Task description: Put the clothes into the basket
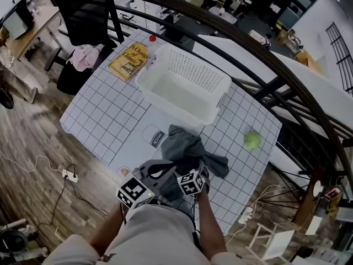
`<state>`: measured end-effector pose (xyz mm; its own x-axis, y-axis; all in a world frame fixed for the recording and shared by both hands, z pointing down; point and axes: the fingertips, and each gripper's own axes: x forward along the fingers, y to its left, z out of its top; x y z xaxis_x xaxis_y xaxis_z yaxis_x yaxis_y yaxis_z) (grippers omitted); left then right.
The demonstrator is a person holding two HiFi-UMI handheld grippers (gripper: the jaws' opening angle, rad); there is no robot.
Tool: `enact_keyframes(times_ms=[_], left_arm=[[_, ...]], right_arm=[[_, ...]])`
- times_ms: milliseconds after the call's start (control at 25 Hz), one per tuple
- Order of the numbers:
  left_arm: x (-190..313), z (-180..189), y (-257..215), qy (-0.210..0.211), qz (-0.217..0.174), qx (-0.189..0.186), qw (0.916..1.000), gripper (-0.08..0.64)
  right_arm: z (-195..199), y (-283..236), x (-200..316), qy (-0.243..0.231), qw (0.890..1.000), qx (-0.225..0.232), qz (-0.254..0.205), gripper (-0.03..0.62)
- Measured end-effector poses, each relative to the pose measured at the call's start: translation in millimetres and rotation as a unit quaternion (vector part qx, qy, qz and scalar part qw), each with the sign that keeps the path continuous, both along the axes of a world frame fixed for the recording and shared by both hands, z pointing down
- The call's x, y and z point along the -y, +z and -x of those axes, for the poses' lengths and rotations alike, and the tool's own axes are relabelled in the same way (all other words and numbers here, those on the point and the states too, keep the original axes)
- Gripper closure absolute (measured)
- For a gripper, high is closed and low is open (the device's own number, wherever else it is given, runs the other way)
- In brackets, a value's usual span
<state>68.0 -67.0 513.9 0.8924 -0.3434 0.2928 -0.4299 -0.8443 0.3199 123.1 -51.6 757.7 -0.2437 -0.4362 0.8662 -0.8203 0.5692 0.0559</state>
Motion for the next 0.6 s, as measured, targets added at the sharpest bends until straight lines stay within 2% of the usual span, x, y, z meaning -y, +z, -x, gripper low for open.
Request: enact_keyframes(times_ms=[120, 320, 600], left_arm=[[0, 2, 1, -0.002, 0.001, 0.002, 1.0, 0.555], [-1, 3, 0, -0.003, 0.0, 0.002, 1.0, 0.555], [-1, 9, -1, -0.006, -0.002, 0.004, 1.0, 0.555]], right_arm=[[-3, 1, 2, 0.008, 1.0, -0.012, -0.005, 0.11], [-6, -3, 3, 0.014, 1.0, -0.013, 0.006, 0.212], [-5, -19, 5, 0.02, 1.0, 0.002, -0.005, 0.235]])
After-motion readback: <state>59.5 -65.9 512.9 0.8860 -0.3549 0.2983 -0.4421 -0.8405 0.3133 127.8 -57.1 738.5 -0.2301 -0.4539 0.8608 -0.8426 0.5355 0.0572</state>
